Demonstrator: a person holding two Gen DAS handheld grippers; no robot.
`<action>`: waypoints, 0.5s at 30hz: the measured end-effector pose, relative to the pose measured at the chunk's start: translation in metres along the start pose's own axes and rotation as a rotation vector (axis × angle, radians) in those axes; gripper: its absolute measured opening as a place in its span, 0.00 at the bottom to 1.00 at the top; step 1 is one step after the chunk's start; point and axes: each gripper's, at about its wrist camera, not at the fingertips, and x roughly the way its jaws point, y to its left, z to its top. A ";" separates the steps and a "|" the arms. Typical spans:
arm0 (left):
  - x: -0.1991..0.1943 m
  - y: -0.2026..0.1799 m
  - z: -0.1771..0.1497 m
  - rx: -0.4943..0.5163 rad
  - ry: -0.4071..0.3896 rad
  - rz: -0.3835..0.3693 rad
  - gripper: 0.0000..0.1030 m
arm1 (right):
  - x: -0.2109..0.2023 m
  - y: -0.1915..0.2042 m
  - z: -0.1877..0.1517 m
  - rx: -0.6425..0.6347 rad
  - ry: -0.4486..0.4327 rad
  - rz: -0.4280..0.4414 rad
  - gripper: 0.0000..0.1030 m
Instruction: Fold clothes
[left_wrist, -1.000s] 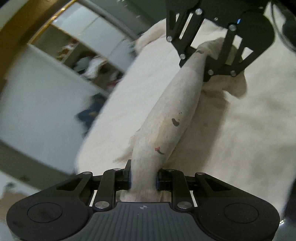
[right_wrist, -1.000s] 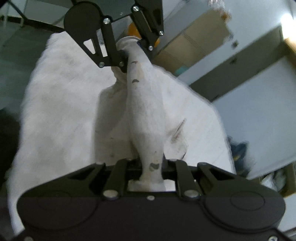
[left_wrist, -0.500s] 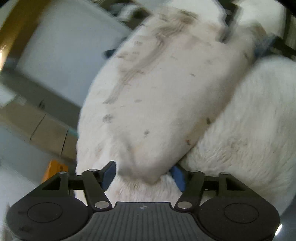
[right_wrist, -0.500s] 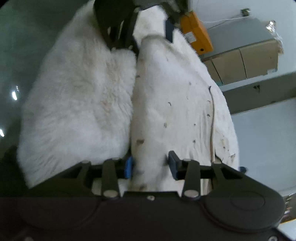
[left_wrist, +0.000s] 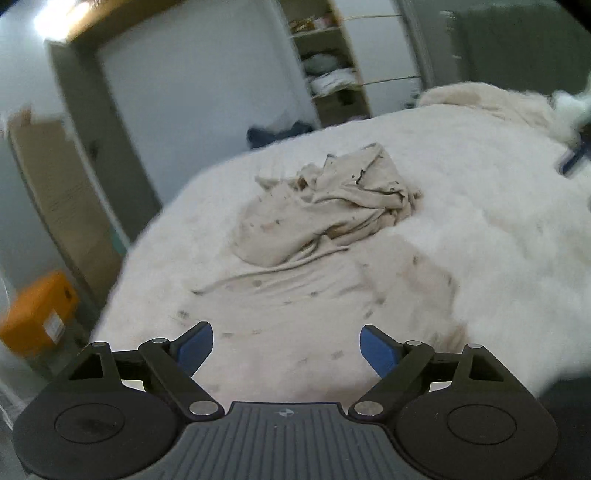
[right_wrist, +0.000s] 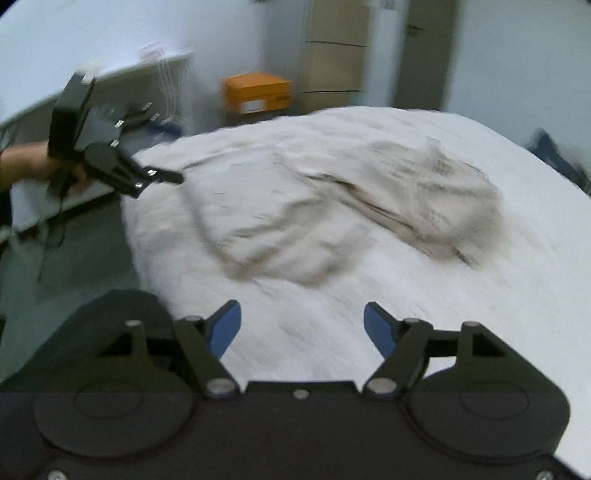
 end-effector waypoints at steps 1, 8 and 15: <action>0.006 -0.009 -0.002 -0.029 0.032 -0.019 0.83 | -0.008 -0.013 -0.010 0.034 -0.002 -0.022 0.79; 0.071 -0.074 0.027 -0.093 0.186 -0.034 0.83 | -0.053 -0.100 -0.080 0.336 0.000 -0.201 0.80; 0.050 -0.134 0.088 -0.158 0.084 -0.040 0.87 | -0.071 -0.151 -0.108 0.448 -0.047 -0.262 0.80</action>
